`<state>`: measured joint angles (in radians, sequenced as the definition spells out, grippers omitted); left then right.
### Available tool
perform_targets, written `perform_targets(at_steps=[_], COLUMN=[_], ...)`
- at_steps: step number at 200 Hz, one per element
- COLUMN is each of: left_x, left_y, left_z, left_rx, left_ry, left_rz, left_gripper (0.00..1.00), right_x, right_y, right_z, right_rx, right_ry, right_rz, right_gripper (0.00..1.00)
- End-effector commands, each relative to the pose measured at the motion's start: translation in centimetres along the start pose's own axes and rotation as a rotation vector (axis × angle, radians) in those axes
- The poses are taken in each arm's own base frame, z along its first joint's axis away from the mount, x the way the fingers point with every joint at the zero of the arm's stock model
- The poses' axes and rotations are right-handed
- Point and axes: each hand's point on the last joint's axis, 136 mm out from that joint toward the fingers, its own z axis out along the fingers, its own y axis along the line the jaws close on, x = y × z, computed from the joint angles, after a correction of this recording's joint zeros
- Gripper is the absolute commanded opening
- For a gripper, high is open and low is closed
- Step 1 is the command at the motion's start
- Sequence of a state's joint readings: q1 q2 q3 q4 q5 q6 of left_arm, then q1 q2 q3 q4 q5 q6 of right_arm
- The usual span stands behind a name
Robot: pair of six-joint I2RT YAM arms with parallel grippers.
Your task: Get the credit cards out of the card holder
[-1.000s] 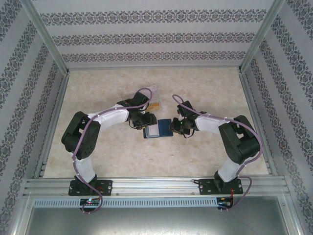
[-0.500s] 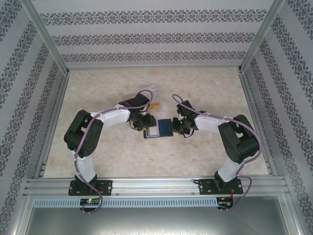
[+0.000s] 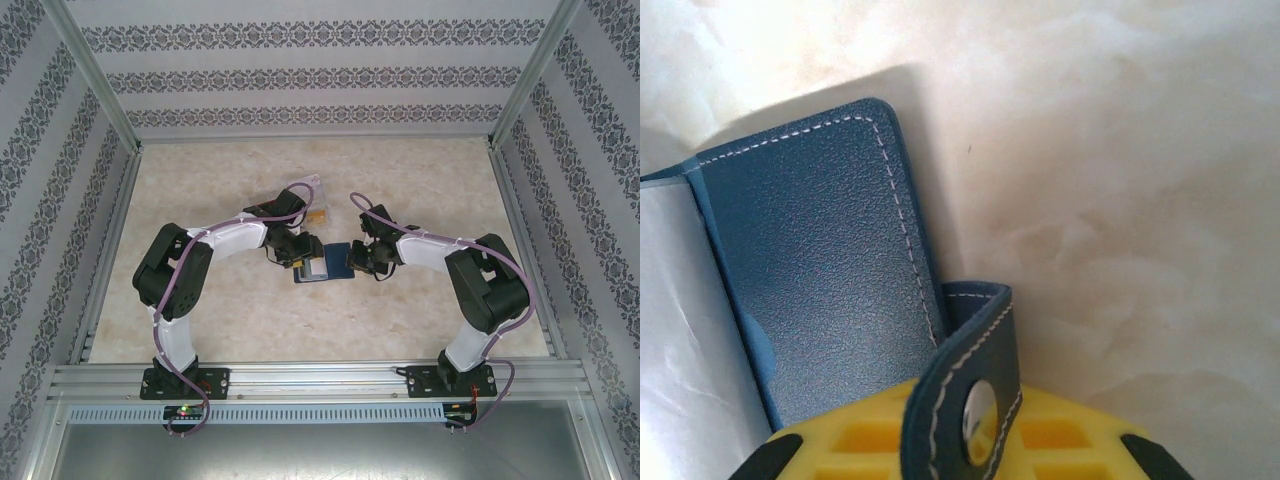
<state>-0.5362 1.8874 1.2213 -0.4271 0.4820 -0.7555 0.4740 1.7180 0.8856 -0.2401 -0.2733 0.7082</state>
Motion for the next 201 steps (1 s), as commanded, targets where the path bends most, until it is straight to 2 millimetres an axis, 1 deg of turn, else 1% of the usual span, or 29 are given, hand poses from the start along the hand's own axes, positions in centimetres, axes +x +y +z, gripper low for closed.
perform_targets(at_steps=[1, 51, 77, 105, 149, 174, 201], left_x=[-0.5, -0.6, -0.4, -0.5, -0.8, -0.7, -0.6], left_y=[-1.7, -2.4, -3.5, -5.3, -7.1, -8.0, -8.3], left_z=[0.0, -0.5, -0.8, -0.6, -1.1, -0.3, 0.7], left_rx=[0.071, 0.093, 0.150, 0.254, 0.334, 0.383, 0.390], left_ry=[0.008, 0.000, 0.009, 0.028, 0.025, 0.053, 0.066], left_rz=[0.036, 0.062, 0.079, 0.075, 0.093, 0.090, 0.090], left_gripper=[0.54, 0.55, 0.58, 0.59, 0.58, 0.57, 0.57], right_x=[0.9, 0.8, 0.6, 0.3, 0.1, 0.2, 0.2], right_y=[-0.6, -0.4, -0.1, 0.4, 0.9, 0.9, 0.8], right_z=[1.4, 1.1, 0.7, 0.0, -2.1, -3.5, -5.1], right_rx=[0.041, 0.040, 0.036, 0.021, -0.002, -0.014, -0.021], right_ry=[0.028, 0.022, 0.010, -0.008, -0.065, -0.103, -0.154], right_rz=[-0.020, -0.027, -0.031, -0.033, -0.021, -0.010, -0.011], right_gripper=[0.19, 0.19, 0.19, 0.19, 0.20, 0.22, 0.23])
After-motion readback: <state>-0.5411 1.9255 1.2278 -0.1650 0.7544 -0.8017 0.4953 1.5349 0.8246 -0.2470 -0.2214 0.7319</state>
